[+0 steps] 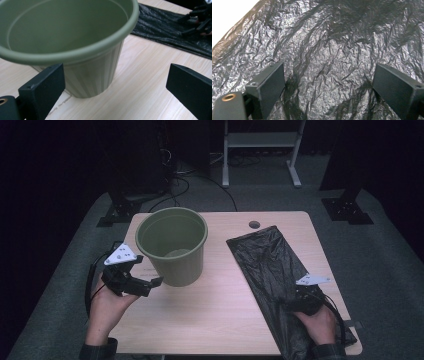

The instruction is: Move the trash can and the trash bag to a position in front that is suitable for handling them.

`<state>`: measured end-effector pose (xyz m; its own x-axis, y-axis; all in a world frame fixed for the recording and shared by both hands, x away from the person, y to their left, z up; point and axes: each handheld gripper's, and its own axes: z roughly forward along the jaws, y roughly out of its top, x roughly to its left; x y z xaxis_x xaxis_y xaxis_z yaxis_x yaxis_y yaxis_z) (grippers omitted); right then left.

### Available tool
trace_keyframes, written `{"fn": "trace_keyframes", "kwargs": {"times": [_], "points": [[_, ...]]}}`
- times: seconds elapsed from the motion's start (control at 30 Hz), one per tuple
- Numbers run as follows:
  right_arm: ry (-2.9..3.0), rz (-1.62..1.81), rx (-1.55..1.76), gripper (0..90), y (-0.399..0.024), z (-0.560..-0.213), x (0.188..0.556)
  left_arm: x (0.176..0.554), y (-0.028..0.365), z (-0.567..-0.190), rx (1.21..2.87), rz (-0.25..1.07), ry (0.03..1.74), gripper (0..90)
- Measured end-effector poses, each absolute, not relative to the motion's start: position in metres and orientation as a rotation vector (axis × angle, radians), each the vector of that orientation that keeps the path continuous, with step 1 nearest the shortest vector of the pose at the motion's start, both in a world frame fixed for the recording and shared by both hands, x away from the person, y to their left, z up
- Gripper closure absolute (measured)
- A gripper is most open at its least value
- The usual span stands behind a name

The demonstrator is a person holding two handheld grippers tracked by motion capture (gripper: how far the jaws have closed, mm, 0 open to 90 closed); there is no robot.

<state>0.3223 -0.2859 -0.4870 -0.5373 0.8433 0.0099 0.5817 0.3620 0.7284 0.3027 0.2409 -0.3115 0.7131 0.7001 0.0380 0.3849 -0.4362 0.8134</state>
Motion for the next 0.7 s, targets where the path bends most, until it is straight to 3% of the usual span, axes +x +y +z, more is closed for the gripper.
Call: {"fn": "trace_keyframes", "kwargs": {"times": [0.7], "points": [[2.262, 0.985, 1.250, 10.0, -0.286, -0.487, 0.322, 0.343, 0.245, -0.279, 2.036, 0.525, 0.864, 1.0]]}}
